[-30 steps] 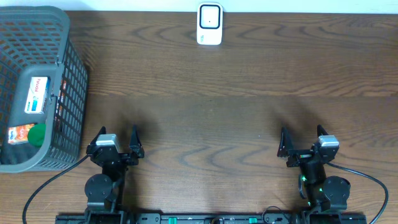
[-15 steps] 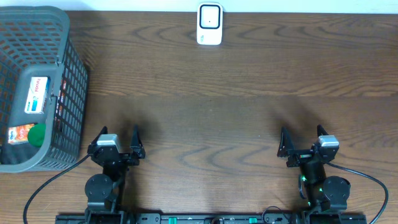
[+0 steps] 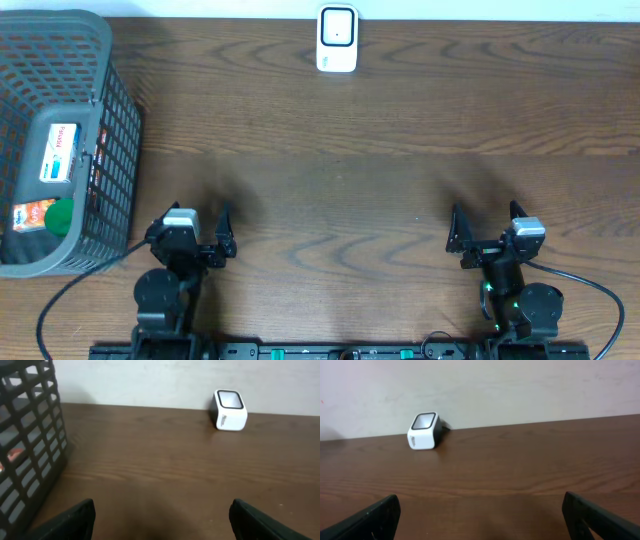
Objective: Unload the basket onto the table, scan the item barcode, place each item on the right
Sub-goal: 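Move the left gripper up and over into the grey basket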
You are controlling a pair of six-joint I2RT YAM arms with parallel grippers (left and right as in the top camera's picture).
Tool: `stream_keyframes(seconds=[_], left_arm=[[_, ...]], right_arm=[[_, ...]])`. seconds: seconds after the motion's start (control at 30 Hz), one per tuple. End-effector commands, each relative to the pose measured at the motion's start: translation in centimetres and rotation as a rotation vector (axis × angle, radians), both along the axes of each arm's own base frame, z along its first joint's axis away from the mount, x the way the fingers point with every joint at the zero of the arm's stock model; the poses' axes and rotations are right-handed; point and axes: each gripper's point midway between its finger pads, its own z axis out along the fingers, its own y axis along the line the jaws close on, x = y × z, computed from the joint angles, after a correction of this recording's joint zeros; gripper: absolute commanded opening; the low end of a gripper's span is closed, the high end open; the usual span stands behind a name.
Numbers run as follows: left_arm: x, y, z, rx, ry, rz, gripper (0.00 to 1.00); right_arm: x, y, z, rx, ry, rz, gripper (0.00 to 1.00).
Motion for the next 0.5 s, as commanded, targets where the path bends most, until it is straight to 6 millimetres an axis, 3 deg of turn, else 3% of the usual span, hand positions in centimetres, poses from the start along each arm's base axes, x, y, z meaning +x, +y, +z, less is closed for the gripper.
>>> stream_keyframes(seconds=[0.0, 0.33, 0.47], left_arm=[[0.5, -0.6, 2.4, 0.011, -0.004, -0.038, 0.87], [1.6, -2.7, 10.2, -0.019, -0.063, -0.159, 0.87], [1.6, -2.7, 11.7, -0.017, -0.111, -0.155, 0.87]], right_arm=[[0.0, 0.2, -0.2, -0.014, 0.004, 0.012, 0.99], [0.0, 0.2, -0.2, -0.014, 0.004, 0.012, 0.99], [0.0, 0.2, -0.2, -0.014, 0.004, 0.011, 0.99]])
